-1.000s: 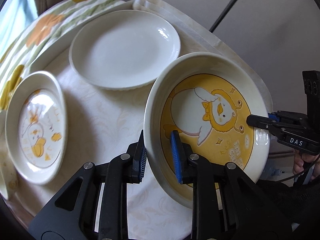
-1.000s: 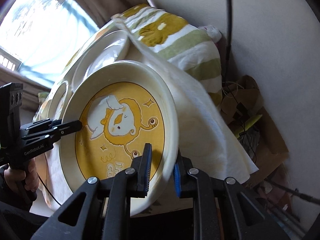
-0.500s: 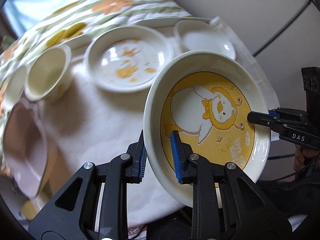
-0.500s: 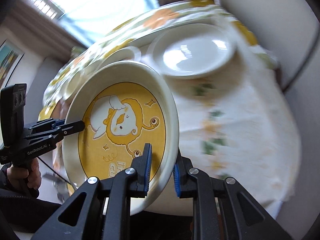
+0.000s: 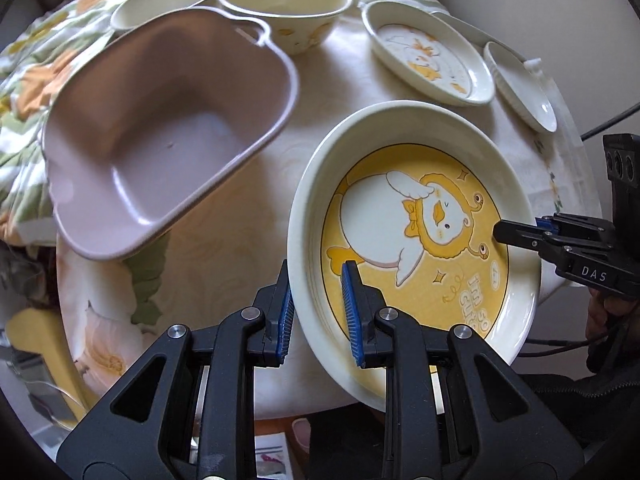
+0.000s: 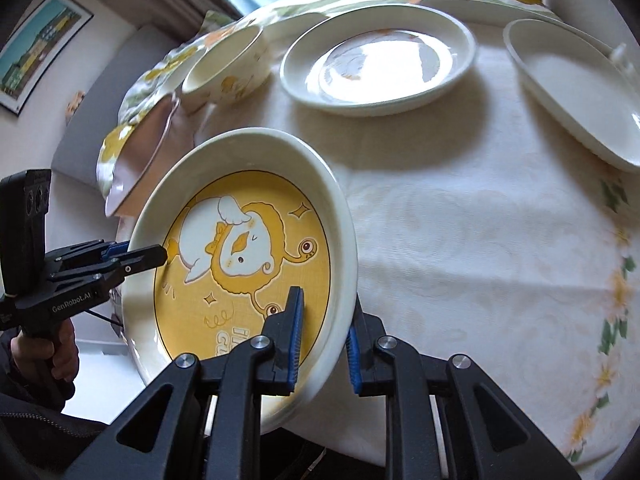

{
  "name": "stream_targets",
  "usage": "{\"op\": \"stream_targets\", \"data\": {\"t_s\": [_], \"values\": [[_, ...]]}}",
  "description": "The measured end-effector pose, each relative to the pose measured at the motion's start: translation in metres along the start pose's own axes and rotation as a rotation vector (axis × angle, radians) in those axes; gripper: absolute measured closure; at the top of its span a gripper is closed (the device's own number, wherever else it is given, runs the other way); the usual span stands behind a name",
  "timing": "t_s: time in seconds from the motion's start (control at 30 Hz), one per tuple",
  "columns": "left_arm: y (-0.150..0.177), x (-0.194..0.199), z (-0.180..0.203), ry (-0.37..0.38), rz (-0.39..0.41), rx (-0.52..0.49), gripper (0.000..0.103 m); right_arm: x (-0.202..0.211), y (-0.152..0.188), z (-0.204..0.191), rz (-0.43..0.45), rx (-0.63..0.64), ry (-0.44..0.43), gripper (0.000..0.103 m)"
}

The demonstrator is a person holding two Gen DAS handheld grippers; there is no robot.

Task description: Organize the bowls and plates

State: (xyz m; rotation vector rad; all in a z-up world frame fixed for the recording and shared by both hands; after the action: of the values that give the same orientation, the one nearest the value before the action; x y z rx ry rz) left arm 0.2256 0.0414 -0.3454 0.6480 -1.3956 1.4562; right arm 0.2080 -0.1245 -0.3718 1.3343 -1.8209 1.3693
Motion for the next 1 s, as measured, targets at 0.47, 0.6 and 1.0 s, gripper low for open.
{"op": "stream_targets", "data": {"t_s": [0.47, 0.6, 1.0], "values": [[-0.001, -0.005, -0.014, -0.057, 0.054, -0.006, 0.083, -0.021, -0.013, -0.019, -0.003, 0.069, 0.018, 0.085], [-0.002, -0.005, -0.015, -0.084, 0.053, -0.003, 0.083, -0.017, -0.011, -0.017, -0.008, 0.081, 0.044, 0.085], [-0.001, -0.006, 0.005, -0.133, 0.086, -0.081, 0.018, -0.008, -0.009, -0.019, 0.048, 0.060, 0.045, 0.039]]}}
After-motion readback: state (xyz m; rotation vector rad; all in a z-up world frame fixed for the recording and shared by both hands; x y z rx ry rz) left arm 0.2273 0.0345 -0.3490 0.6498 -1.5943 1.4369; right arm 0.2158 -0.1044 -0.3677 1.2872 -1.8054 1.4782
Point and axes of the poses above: each gripper's, at about its wrist camera, not at the fingertips, and x roughly against the way its jaws point, z to its right, y to its underside, the point moved 6 cm from there along -x, roughly the way its jaws point, and after that the axes turned 10 degrees about z, right-handed, at the moved point
